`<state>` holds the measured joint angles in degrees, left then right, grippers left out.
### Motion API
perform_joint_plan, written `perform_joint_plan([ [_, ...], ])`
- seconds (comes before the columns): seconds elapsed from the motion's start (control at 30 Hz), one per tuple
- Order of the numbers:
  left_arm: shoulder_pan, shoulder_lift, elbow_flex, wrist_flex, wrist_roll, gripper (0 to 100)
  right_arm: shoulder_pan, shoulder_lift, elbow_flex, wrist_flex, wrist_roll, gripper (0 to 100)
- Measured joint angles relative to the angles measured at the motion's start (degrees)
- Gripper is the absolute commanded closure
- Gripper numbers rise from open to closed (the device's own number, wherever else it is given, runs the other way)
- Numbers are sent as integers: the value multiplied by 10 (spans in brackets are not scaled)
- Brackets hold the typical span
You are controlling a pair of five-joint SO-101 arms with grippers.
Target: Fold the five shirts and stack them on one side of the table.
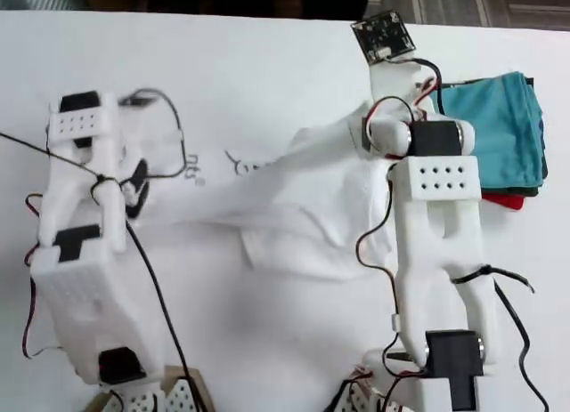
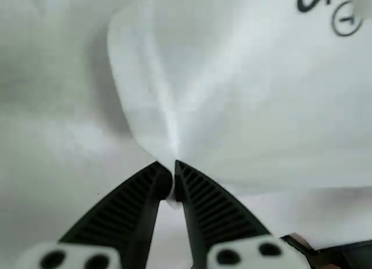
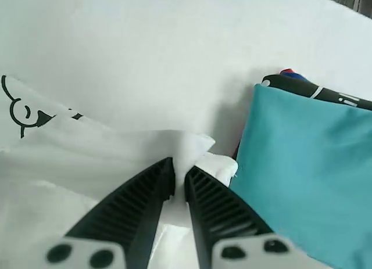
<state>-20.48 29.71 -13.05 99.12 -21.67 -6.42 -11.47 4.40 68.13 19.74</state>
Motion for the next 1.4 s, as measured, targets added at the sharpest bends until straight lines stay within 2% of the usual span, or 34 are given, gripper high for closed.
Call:
perform_joint_plan([
  [0.1, -23, 21, -4, 3, -34, 956, 0, 1, 0, 11, 11, 978],
  [0.27, -33, 23, -5, 12, -118, 788, 1, 1, 42, 9, 30, 978],
  [0.47, -39, -52, 14, 18, -210, 783, 4, 1, 76, -18, 33, 978],
  [0.73, 24, -142, 95, 14, -355, 788, 4, 1, 77, -31, 33, 978],
  [0.93, 55, -159, 95, 14, -405, 786, 4, 1, 77, -34, 33, 978],
  [1.2, 57, -165, 135, 17, -423, 786, 4, 1, 77, -34, 33, 978],
  [1.3, 59, -166, 189, -23, -423, 785, 4, 1, 77, -34, 33, 978],
  [1.4, 57, -166, 243, -99, -395, 784, 4, 1, 77, -34, 33, 978],
])
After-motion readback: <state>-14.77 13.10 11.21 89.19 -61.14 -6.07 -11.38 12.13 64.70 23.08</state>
